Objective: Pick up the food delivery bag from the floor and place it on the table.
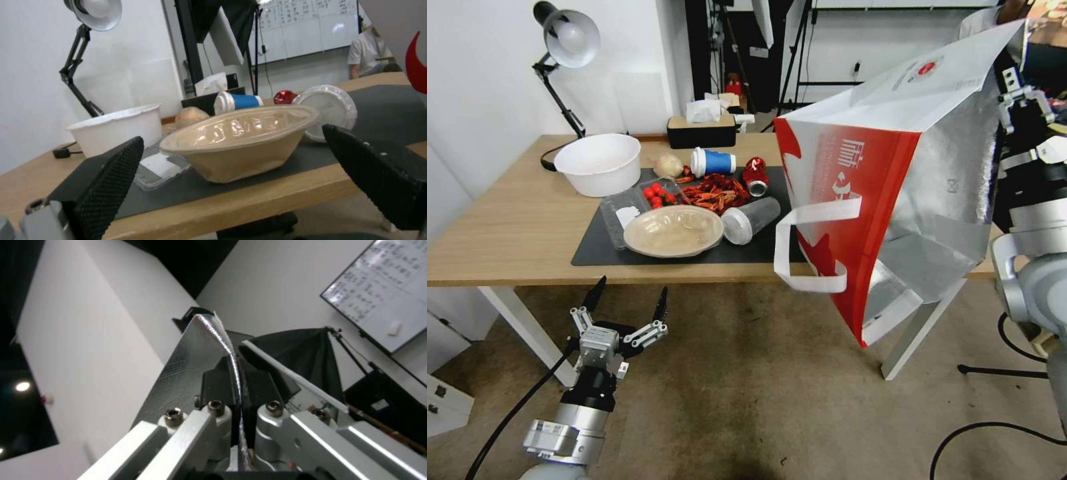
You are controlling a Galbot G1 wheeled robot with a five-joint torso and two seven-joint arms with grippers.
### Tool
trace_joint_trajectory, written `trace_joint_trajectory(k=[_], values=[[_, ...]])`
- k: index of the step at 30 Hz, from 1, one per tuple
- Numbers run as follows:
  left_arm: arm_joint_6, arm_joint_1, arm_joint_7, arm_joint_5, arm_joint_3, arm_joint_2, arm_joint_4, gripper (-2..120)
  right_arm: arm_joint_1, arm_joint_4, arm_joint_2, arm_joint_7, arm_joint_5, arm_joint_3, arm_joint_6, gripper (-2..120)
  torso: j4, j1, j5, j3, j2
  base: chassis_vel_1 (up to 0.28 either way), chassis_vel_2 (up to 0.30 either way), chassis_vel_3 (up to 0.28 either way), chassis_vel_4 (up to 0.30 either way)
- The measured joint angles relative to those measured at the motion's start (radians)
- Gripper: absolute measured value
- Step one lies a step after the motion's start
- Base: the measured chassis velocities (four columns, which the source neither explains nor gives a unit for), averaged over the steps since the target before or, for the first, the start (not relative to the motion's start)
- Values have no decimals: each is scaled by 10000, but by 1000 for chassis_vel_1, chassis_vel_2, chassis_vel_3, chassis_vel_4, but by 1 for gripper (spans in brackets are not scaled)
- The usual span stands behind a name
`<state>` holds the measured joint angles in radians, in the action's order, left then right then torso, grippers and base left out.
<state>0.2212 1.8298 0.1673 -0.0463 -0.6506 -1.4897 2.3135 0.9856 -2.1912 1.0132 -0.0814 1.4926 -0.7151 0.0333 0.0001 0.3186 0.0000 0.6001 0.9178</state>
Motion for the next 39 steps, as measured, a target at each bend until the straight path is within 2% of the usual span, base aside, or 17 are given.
trace_joint_trajectory(k=[7, 24, 39], values=[[-12, -77, 2, 46, 6, -114, -119, 100, -575, 438, 115, -1259, -114, 383, 43, 0, 0, -1, 1, 0, -1, 0, 0, 0, 0], [-69, -231, 95, 27, 57, -50, -330, 100, -1237, 1083, -142, -2522, -506, 558, -309, 0, 0, 0, 1, -2, -3, 0, 0, 0, 0], [-49, -175, 139, 23, 76, -58, -352, 100, -1213, 1480, -431, -2303, -642, 302, -679, 0, 0, -2, 0, -2, -3, 0, 0, 0, 0]])
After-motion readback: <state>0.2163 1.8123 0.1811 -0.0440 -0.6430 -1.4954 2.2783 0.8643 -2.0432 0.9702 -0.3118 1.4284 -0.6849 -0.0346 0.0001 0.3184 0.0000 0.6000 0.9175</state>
